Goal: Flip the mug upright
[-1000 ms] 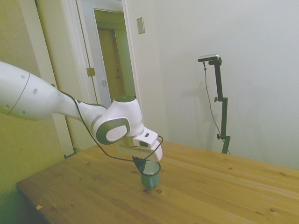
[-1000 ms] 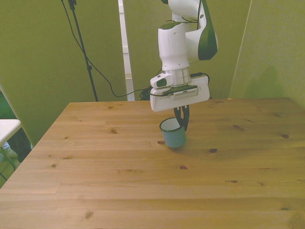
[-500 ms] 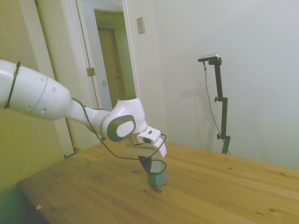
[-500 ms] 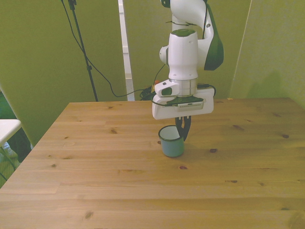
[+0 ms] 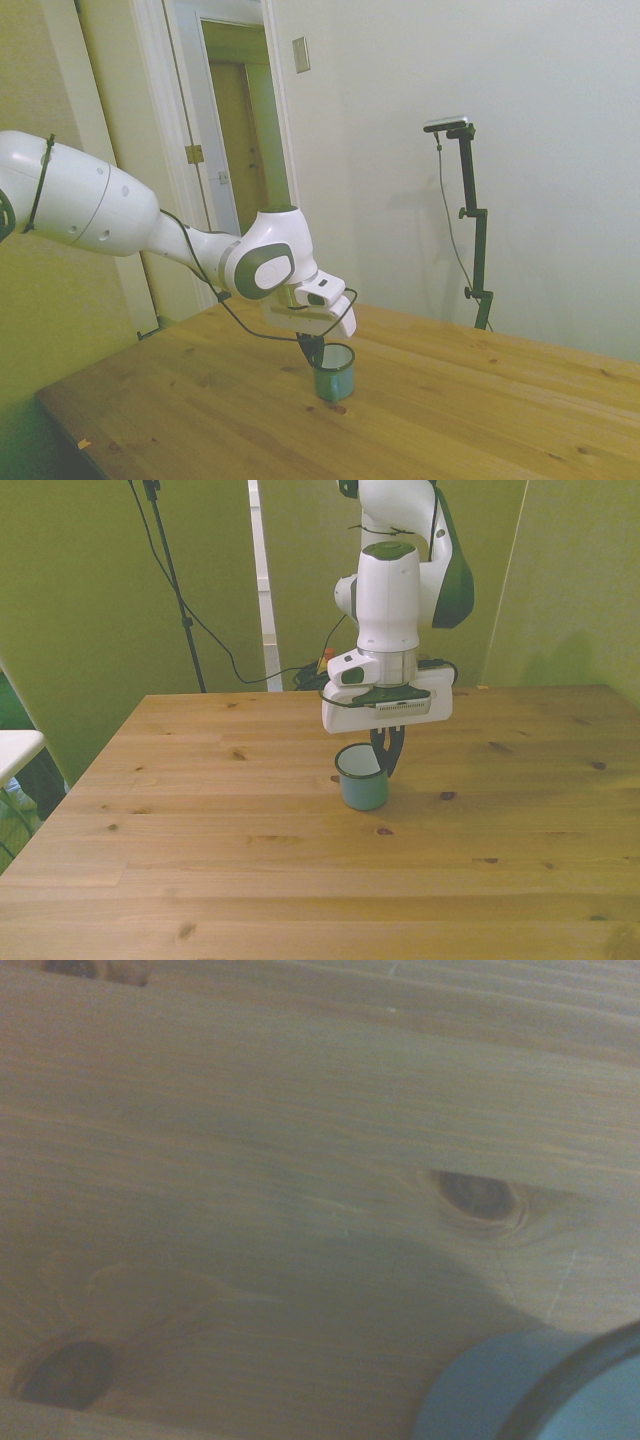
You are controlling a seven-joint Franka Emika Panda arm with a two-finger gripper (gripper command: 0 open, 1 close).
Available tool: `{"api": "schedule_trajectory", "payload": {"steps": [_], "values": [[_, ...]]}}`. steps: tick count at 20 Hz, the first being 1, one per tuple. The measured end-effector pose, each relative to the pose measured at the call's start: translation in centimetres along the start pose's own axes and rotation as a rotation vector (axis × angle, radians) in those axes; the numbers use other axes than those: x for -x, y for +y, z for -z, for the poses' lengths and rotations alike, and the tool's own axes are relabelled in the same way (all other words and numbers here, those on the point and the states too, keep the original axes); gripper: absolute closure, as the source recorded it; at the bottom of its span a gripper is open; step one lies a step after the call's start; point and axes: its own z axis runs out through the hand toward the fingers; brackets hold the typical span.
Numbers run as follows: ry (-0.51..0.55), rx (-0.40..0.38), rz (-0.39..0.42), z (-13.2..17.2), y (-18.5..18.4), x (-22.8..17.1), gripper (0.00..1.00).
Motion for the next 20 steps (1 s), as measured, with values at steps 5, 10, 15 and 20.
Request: {"api": "schedule_trajectory", "payload": {"steps": [5, 10, 15, 20], "values": [[0.000, -0.001, 0.000, 0.4, 0.0, -0.1, 0.00], [0.004, -0.010, 0.001, 3.0, 0.3, 0.4, 0.00], [0.009, -0.026, 0.016, 6.5, 1.3, 2.4, 0.00], [0.003, -0.033, 0.054, 6.7, 3.5, 6.1, 0.00]]}}
